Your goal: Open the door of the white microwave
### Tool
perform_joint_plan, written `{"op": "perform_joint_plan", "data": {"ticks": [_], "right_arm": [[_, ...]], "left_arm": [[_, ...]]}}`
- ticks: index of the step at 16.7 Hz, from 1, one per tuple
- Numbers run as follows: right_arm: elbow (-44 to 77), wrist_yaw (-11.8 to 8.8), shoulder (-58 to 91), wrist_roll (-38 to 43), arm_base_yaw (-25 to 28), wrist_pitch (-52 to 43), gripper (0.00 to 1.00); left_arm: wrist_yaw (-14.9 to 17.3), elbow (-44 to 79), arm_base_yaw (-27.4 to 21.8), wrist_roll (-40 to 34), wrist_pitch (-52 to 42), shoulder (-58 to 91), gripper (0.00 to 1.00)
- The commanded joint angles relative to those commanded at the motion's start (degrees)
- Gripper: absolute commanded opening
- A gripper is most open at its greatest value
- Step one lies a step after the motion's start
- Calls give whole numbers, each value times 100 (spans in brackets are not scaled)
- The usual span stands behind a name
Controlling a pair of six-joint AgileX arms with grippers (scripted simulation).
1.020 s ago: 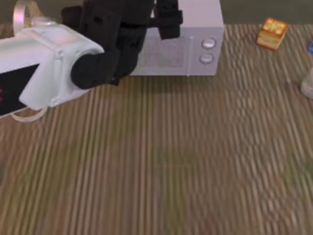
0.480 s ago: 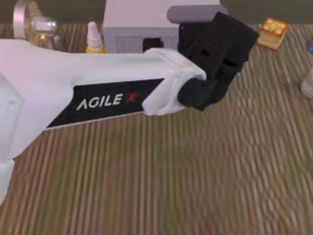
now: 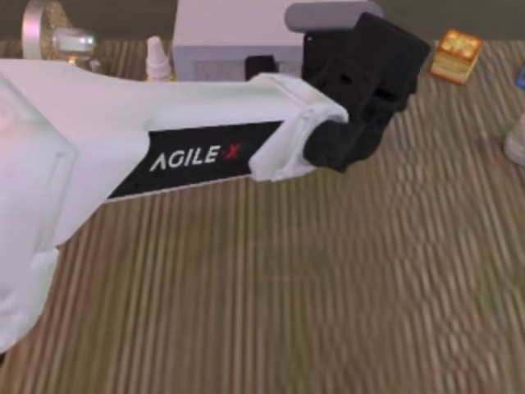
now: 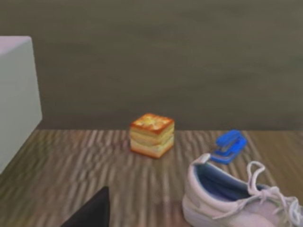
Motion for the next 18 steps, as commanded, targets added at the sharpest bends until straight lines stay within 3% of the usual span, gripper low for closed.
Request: {"op": "perform_joint_plan", "data": {"ticks": [5, 9, 18], "right_arm": [[0, 0, 0, 0, 0, 0, 100], [0, 0, 0, 0, 0, 0, 100], [0, 0, 0, 0, 0, 0, 100]], "left_arm": [[368, 725, 430, 323, 301, 823, 100], [384, 752, 448, 336, 312, 850, 100], [384, 752, 448, 336, 312, 850, 32]]}}
